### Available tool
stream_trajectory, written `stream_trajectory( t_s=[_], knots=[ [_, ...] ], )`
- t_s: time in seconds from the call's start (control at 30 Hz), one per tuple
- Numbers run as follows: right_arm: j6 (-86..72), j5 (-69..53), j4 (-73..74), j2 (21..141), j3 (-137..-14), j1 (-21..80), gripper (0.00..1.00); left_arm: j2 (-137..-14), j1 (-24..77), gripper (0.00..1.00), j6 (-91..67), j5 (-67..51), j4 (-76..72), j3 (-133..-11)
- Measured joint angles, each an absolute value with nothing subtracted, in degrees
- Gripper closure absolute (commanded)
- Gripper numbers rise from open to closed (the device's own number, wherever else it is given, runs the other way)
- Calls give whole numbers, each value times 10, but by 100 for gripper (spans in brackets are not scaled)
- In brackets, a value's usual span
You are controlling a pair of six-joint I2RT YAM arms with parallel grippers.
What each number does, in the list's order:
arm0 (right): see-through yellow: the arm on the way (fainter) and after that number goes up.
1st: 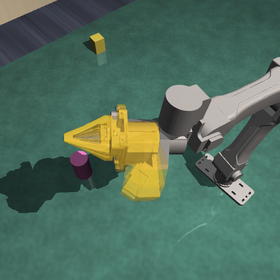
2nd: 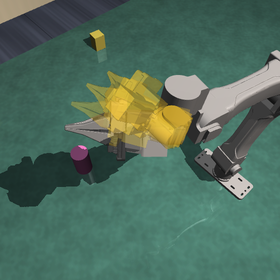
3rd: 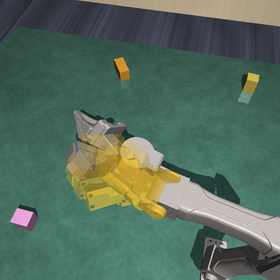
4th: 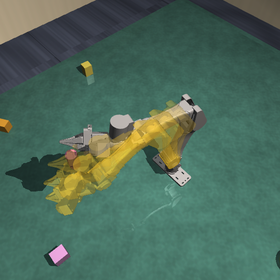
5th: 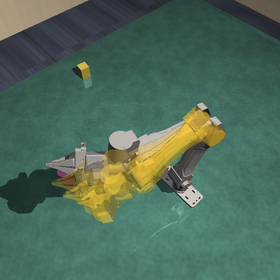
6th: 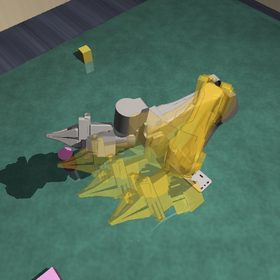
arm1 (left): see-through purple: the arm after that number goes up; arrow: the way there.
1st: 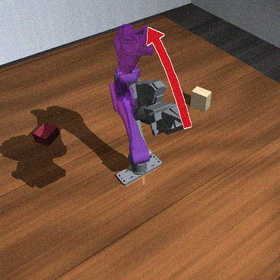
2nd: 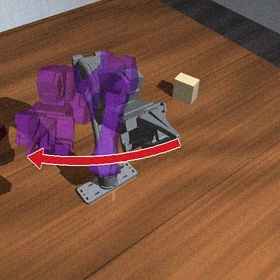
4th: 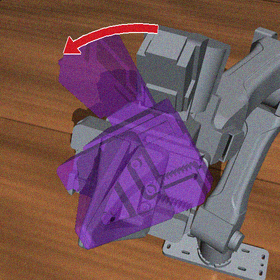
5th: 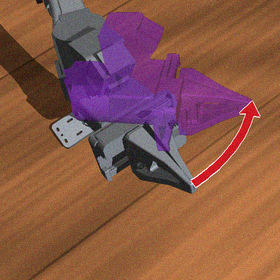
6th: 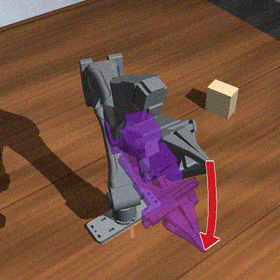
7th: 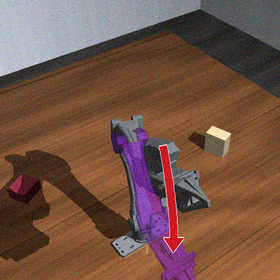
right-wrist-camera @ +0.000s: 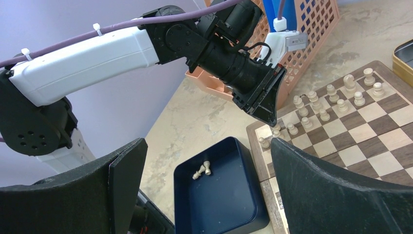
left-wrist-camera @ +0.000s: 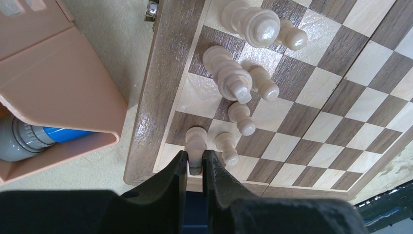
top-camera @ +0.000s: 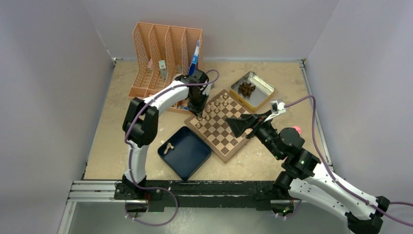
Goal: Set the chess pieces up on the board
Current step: Place the chess piece on the chessboard.
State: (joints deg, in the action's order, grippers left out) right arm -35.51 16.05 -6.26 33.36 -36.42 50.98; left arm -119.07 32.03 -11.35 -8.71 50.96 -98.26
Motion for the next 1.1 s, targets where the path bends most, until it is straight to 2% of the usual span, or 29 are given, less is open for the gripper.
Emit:
stream_trajectory(
  t_s=[0.27, 0.5, 1.1],
  knots=[
    [-355, 160, -63, 334, -364, 510, 1, -1191, 327, 84, -114, -61, 514, -985],
    [-355, 160, -63, 334, -364, 510, 1, -1193, 328, 70, -114, -54, 515, -985],
    [-350, 160, -65, 342, -364, 510, 1, -1162, 328, 62, -122, -86, 480, -985]
  ],
)
